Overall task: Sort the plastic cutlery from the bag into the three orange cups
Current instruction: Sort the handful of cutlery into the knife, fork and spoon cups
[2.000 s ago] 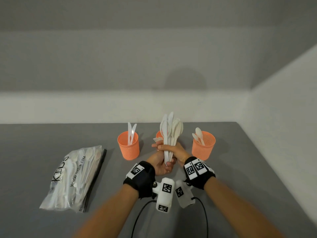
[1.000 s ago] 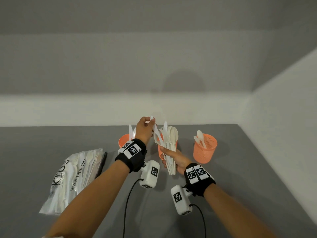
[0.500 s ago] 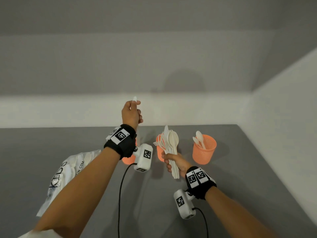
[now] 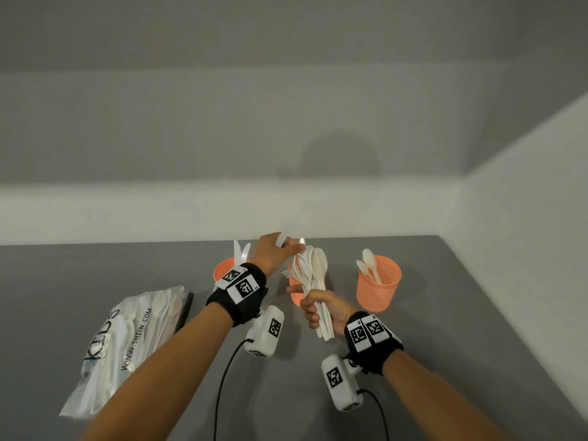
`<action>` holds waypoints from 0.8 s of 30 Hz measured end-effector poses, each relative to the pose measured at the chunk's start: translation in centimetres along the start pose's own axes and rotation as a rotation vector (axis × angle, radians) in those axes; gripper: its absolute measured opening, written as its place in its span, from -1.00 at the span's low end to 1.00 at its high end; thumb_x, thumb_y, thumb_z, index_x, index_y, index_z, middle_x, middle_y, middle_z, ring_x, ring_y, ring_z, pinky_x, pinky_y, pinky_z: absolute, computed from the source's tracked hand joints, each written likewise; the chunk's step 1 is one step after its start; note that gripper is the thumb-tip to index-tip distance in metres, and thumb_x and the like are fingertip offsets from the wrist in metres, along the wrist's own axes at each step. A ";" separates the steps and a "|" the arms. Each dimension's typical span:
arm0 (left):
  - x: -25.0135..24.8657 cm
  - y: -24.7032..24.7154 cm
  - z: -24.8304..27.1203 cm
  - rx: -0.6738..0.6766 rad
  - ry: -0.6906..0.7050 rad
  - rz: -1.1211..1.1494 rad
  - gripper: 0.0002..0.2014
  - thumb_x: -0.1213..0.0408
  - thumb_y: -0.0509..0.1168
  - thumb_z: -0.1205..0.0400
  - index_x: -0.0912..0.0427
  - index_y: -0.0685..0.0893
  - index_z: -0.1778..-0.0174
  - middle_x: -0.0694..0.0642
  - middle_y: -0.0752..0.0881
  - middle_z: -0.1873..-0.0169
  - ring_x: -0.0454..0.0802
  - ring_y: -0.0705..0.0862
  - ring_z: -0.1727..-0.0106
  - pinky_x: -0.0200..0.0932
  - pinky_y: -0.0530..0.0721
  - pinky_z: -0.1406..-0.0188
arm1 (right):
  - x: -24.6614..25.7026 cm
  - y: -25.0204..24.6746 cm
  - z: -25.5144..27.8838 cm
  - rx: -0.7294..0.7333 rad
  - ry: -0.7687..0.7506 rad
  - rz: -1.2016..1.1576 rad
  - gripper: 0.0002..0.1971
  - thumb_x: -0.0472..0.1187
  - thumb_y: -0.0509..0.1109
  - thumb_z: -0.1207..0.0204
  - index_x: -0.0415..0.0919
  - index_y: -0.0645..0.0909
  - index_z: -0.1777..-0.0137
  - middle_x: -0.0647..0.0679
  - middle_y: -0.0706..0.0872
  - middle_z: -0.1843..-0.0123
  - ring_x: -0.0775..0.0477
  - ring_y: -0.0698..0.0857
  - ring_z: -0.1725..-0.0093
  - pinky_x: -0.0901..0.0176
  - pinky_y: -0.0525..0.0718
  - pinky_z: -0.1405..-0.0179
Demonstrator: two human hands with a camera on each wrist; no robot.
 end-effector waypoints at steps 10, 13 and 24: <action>0.0 -1.4 -0.8 -0.131 -0.027 0.013 -0.84 0.20 0.12 -0.70 0.24 0.42 0.06 0.16 0.57 0.18 -0.11 0.41 0.41 -0.24 0.35 0.45 | 0.7 -1.1 -0.5 -0.098 -0.050 0.098 -0.58 -0.33 0.23 -0.19 -0.13 0.61 -0.09 0.05 0.41 0.63 0.14 0.34 0.69 0.41 0.31 0.68; 0.2 -1.9 -0.7 -0.186 -0.025 0.035 -0.83 0.17 0.14 -0.69 0.23 0.42 0.03 0.13 0.55 0.20 -0.03 0.44 0.36 -0.16 0.40 0.36 | 0.6 -1.1 -0.4 -0.107 -0.051 0.129 -0.61 -0.33 0.22 -0.18 -0.13 0.61 -0.03 0.05 0.40 0.64 0.13 0.34 0.69 0.41 0.30 0.67; -2.5 -4.6 -1.2 -0.358 0.135 0.003 -0.69 0.27 0.05 -0.73 0.26 0.70 0.09 0.07 0.58 0.27 0.05 0.49 0.22 -0.16 0.43 0.12 | 0.2 -0.3 -0.3 0.024 -0.012 0.021 -0.54 -0.22 0.34 -0.04 -0.08 0.61 -0.03 0.09 0.36 0.60 0.18 0.33 0.67 0.40 0.32 0.68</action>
Point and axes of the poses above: each hand's wrist, its own z-axis away from the middle knuckle, its own y-axis out of the palm, x = y × z, the point moved 10 cm from there along -z, towards the middle knuckle
